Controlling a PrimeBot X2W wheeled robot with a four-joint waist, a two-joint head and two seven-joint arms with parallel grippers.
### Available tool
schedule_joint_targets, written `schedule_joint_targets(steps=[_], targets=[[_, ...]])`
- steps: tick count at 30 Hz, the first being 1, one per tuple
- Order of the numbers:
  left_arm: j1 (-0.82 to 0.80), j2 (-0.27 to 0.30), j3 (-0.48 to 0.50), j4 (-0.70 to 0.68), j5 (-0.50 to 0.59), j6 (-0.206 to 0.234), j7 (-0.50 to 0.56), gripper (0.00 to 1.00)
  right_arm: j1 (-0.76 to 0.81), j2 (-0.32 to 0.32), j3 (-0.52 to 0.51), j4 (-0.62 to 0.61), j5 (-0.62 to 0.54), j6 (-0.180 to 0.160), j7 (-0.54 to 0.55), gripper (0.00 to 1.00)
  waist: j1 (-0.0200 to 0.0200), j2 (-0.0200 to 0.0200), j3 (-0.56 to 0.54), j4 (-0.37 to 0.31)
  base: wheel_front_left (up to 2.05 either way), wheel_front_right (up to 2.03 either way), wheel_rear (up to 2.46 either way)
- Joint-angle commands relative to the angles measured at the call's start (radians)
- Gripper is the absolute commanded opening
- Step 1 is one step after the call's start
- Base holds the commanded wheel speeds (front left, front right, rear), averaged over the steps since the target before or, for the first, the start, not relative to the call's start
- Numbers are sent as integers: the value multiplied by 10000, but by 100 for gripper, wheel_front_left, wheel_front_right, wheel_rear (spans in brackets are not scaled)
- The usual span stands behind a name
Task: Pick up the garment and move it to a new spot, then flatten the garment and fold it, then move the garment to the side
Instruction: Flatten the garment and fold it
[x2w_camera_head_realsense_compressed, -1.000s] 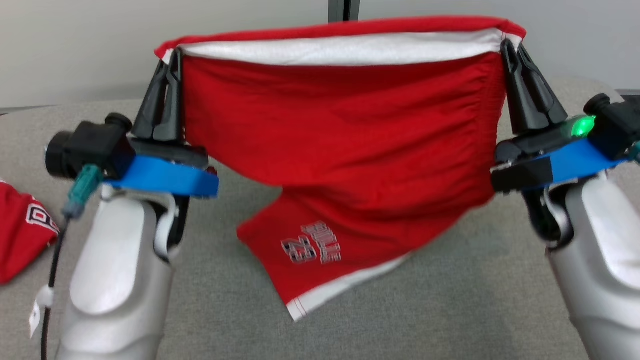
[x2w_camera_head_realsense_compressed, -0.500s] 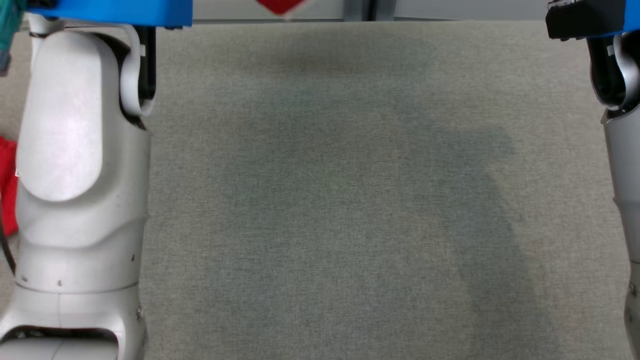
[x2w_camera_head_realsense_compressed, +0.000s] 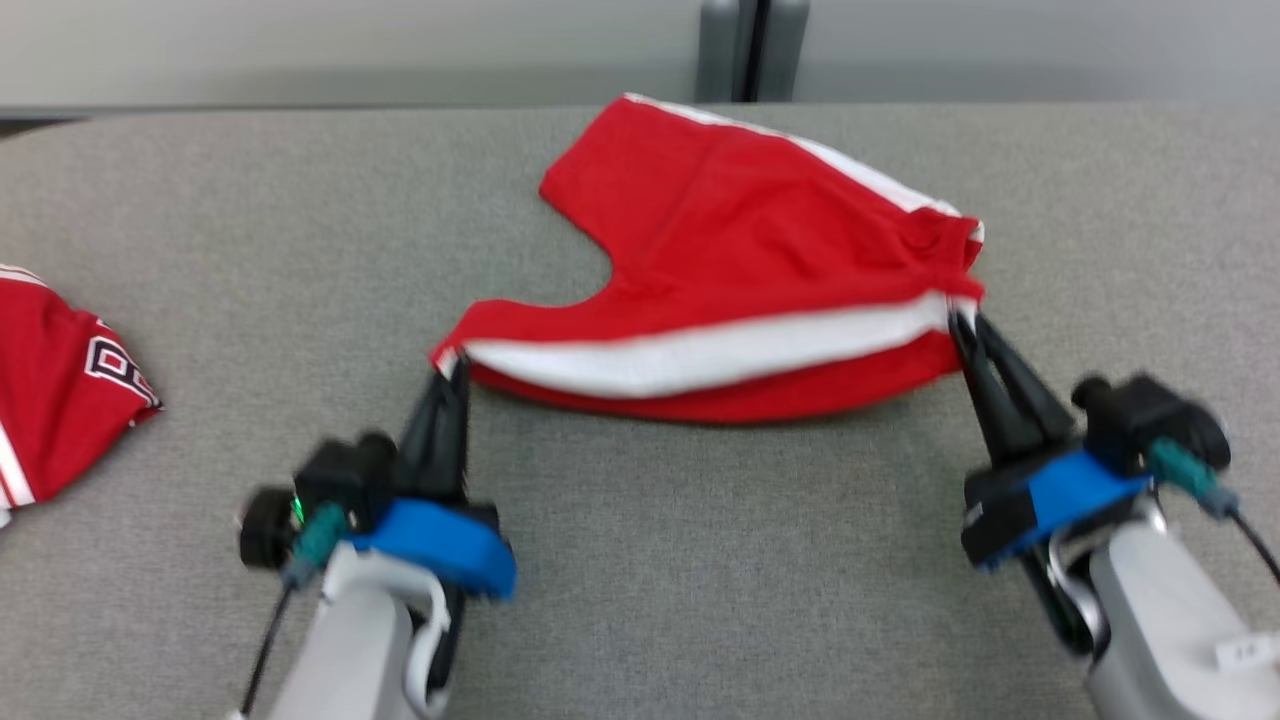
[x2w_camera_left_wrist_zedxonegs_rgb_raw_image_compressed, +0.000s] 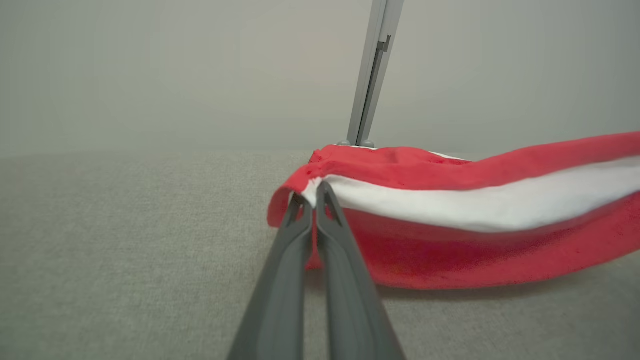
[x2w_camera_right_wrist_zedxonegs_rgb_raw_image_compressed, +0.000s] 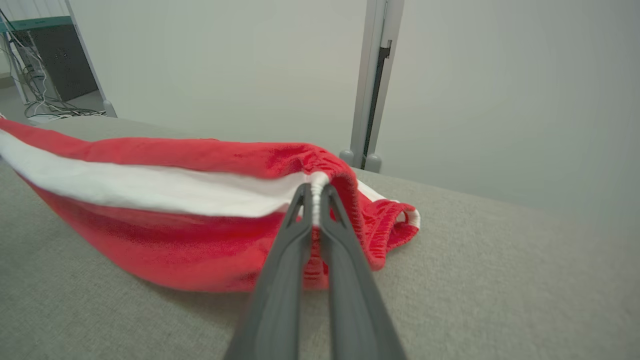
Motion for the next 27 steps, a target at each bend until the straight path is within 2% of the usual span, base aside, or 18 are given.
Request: schedule_joint_targets(steps=[1, 4, 9, 17, 23, 27], targets=[[430, -15, -215, -132, -198, 44, -30, 0, 578, 80, -145, -125, 184, 0, -38, 0, 2, -2, -238, -35, 0, 0, 0], [1470, -4, -536, -232, -535, 189, -28, 0, 1674, 421, -408, -304, 442, 1, -38, 0, 2, -2, -694, -38, 0, 0, 0], [2807, -11, -420, -269, -947, 415, -28, 0, 3153, 810, -313, -546, 484, 1, -38, 0, 2, -2, -1589, -101, 0, 0, 0], [4676, -9, -195, -169, -675, 179, -28, 0, 4925, 1110, -208, -889, 485, 1, -36, 0, 2, -2, -2637, -97, 0, 0, 0], [5035, -10, 215, -415, -755, 169, -30, 0, 5748, 1199, -304, -1213, 711, 1, -38, 0, 2, -2, -2906, 55, 0, 0, 0], [4455, -16, 272, -767, -738, 203, -30, 0, 5511, 1254, -551, -1398, 798, 0, -38, 0, 2, -2, -2668, -108, 0, 0, 0]])
